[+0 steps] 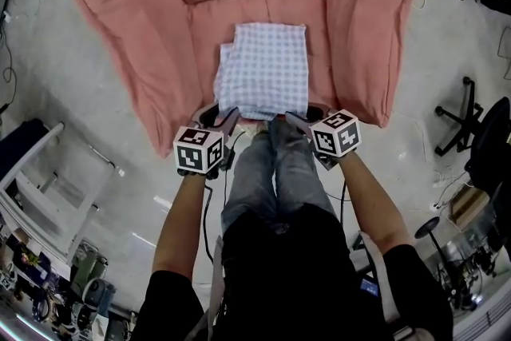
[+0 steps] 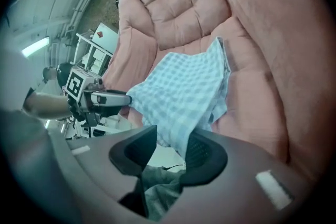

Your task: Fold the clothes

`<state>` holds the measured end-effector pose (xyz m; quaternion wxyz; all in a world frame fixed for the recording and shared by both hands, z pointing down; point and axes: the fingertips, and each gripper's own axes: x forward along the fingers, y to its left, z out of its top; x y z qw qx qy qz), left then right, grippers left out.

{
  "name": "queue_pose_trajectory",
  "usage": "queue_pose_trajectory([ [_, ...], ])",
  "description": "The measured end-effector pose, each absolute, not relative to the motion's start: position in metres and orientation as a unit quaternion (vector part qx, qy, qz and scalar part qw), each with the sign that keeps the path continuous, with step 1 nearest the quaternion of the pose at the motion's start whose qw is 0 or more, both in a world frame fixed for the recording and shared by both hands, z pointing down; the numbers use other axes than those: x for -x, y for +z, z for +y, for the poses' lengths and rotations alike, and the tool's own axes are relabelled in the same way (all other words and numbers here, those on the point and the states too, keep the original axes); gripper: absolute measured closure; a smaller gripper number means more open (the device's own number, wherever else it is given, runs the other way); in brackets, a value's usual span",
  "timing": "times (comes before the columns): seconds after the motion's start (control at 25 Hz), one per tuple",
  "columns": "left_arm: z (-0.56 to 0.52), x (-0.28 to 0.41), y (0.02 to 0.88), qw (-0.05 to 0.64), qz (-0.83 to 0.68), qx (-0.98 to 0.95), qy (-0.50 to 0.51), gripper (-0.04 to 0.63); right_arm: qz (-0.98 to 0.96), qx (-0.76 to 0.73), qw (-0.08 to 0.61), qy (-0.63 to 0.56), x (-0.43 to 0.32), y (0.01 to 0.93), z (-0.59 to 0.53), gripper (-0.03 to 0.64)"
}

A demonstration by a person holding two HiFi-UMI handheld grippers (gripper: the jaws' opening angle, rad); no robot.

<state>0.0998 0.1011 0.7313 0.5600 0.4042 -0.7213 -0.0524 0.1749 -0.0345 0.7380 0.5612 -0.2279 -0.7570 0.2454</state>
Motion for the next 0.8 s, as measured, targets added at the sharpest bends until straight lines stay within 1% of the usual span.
queue_pose_trajectory([
  [0.12, 0.1, -0.103, 0.731, 0.558, -0.727, -0.398, -0.048, 0.389, -0.761, 0.221, 0.562, 0.238, -0.18, 0.739, -0.039, 0.455],
  [0.2, 0.105, -0.104, 0.732, 0.554, -0.735, -0.389, -0.042, 0.401, -0.767, 0.21, 0.559, 0.235, -0.179, 0.739, -0.04, 0.447],
  [0.32, 0.108, -0.109, 0.734, 0.559, -0.735, -0.381, -0.044, 0.398, -0.769, 0.198, 0.561, 0.233, -0.18, 0.74, -0.042, 0.398],
  [0.64, 0.111, -0.119, 0.74, 0.565, -0.733, -0.376, -0.046, 0.387, -0.781, 0.165, 0.568, 0.201, -0.197, 0.748, -0.055, 0.385],
  [0.8, 0.116, -0.124, 0.731, 0.562, -0.74, -0.366, -0.051, 0.364, -0.788, 0.154, 0.561, 0.202, -0.21, 0.735, -0.064, 0.382],
])
